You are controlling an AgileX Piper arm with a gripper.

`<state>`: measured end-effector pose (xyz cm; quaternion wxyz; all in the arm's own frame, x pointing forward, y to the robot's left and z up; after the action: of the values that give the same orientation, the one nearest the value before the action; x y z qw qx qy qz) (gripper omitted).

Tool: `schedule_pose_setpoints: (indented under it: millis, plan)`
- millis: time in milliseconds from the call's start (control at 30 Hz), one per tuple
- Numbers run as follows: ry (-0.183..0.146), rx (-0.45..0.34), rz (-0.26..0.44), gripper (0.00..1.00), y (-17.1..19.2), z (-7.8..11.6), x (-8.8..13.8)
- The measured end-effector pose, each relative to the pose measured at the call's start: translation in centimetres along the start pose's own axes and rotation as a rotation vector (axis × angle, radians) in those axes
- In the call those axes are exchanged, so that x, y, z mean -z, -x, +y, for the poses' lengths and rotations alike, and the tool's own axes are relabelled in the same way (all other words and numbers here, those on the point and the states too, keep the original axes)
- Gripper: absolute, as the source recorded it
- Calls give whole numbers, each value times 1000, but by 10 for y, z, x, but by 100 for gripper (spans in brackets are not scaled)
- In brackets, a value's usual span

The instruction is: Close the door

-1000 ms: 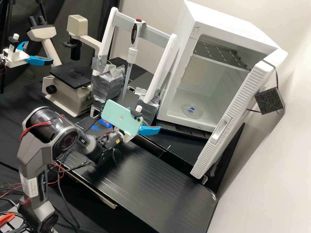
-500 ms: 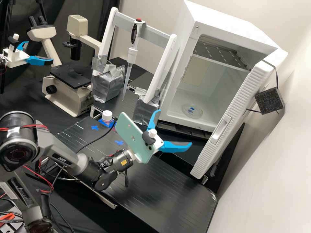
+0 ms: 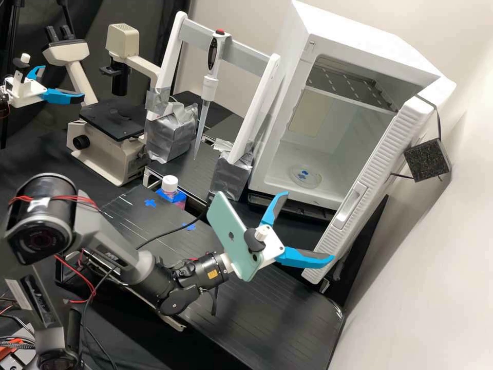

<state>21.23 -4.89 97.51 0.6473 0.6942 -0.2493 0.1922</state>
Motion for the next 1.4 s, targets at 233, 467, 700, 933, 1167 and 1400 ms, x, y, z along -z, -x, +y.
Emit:
schedule_pose_setpoints:
  millis: [233, 467, 700, 933, 1167, 1400]
  plan:
    - [36, 9, -52, 100, -22, -12, -15]
    - [23, 31, -43, 100, -38, -19, -17]
    - [-20, 81, -26, 100, -48, -28, -19]
    - [-67, 85, -34, 100, -48, -29, -20]
    - [-109, 104, -11, 100, -41, -27, -11]
    - [-152, 159, 26, 100, -31, -28, 1]
